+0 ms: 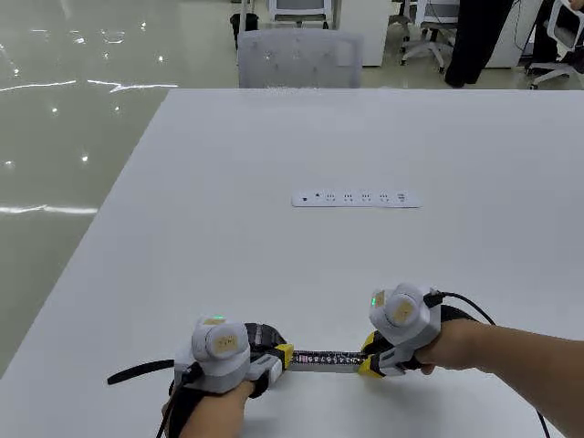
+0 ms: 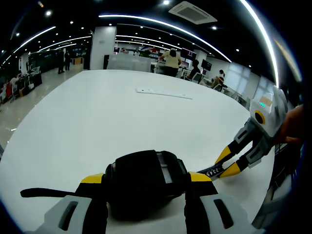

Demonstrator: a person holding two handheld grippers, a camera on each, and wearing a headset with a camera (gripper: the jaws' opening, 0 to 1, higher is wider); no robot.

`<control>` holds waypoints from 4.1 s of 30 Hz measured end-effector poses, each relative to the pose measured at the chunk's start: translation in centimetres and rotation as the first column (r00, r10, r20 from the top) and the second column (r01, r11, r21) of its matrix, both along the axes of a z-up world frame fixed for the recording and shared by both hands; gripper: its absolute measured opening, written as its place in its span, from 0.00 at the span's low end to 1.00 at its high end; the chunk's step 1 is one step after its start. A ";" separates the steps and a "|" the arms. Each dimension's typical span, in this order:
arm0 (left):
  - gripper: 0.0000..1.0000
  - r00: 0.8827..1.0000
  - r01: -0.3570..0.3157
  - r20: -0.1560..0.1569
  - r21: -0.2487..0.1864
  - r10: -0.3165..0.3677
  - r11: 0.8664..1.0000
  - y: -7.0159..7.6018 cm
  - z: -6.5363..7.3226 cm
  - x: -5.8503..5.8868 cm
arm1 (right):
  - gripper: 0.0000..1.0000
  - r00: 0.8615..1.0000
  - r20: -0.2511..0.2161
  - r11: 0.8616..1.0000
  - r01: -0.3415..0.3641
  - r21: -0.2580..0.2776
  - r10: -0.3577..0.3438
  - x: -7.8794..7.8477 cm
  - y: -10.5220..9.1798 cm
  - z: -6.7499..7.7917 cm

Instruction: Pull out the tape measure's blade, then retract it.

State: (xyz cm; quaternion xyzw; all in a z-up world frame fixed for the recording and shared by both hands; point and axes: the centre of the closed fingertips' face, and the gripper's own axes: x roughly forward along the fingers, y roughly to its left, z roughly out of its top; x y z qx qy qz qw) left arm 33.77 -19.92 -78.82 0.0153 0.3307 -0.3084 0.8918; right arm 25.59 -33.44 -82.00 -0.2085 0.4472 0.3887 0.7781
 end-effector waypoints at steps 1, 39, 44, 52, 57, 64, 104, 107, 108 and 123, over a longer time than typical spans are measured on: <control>0.61 1.000 0.000 0.000 0.000 0.000 1.000 0.0 0.0 0.0 | 0.14 1.000 -0.001 1.000 0.002 0.002 -0.002 0.0 0.0 0.0; 0.61 1.000 -0.001 -0.012 0.002 0.001 1.000 0.0 -0.1 0.0 | 0.14 1.000 0.025 1.000 0.007 0.025 -0.008 1.2 2.3 -0.2; 0.61 1.000 0.000 -0.014 0.002 0.000 1.000 0.0 -0.1 0.0 | 0.14 1.000 0.024 1.000 0.008 0.025 -0.008 1.3 2.5 -0.2; 0.60 1.000 0.001 -0.013 -0.002 -0.001 1.000 0.0 -0.1 -0.1 | 0.15 0.999 0.034 1.000 0.000 0.028 -0.001 1.4 3.2 -0.1; 0.60 1.000 0.001 -0.011 -0.002 -0.001 1.000 0.0 -0.1 0.0 | 0.14 0.999 0.041 0.999 -0.017 0.030 0.016 1.5 3.6 -0.1; 0.60 1.000 0.002 -0.014 -0.001 -0.002 1.000 0.1 -0.1 0.0 | 0.15 0.999 0.043 0.999 -0.017 0.037 0.015 1.7 4.1 -0.1; 0.60 1.000 0.002 -0.022 -0.003 -0.002 1.000 0.0 0.0 0.0 | 0.14 0.997 0.059 0.996 -0.057 0.071 0.053 3.6 7.6 -0.1; 0.60 1.000 0.002 -0.023 -0.003 -0.002 1.000 0.1 -0.1 0.0 | 0.14 0.997 0.060 0.996 -0.061 0.071 0.057 3.6 7.7 -0.1; 0.60 1.000 0.002 -0.023 -0.003 -0.002 1.000 0.1 -0.1 0.0 | 0.14 0.996 0.059 0.996 -0.065 0.069 0.061 3.5 7.9 -0.1; 0.60 1.000 0.000 -0.028 -0.005 0.000 1.000 0.1 -0.1 0.1 | 0.14 0.995 0.056 0.994 -0.086 0.066 0.082 4.1 8.8 0.0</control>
